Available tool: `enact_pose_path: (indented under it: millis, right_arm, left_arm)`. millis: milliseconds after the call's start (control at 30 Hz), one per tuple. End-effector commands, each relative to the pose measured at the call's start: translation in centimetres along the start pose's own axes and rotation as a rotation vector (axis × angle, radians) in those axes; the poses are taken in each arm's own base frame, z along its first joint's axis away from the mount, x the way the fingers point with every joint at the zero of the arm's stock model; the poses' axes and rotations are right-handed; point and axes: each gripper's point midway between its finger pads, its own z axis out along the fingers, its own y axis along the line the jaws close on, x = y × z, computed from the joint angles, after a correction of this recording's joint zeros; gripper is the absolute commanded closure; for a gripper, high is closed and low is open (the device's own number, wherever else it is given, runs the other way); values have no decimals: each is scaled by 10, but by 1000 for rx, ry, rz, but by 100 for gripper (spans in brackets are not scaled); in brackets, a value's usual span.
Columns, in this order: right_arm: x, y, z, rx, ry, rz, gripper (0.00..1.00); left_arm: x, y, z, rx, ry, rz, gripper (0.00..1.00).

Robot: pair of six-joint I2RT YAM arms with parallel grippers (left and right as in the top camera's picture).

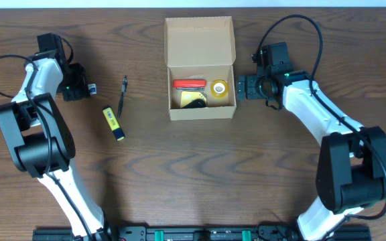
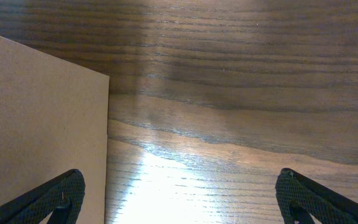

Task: Pack container
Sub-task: 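Lift the staples box with the left gripper and carry it to the box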

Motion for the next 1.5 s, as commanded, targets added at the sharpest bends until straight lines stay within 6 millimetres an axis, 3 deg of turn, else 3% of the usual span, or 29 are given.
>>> enact_pose_path:
  millis: [0, 233, 500, 1100, 1267, 1467]
  right_arm:
    - [0, -1, 0, -1, 0, 14, 1]
    - [0, -1, 0, -1, 0, 15, 1]
    - [0, -2, 0, -1, 0, 15, 1]
    - [0, -1, 0, -1, 0, 14, 1]
    - [0, -1, 0, -1, 0, 14, 1]
    - [0, -2, 0, -1, 0, 15, 1]
  left_arm:
    - [-2, 14, 15, -57, 6, 11, 54]
    - [-1, 23, 14, -91, 8, 8, 58]
    - [-1, 47, 11, -193, 0, -42, 63]
    - [-4, 55, 5, -236, -20, -55, 71]
    - [-9, 40, -9, -215, -55, -6, 72]
    - [-15, -7, -51, -122, -130, 153, 72]
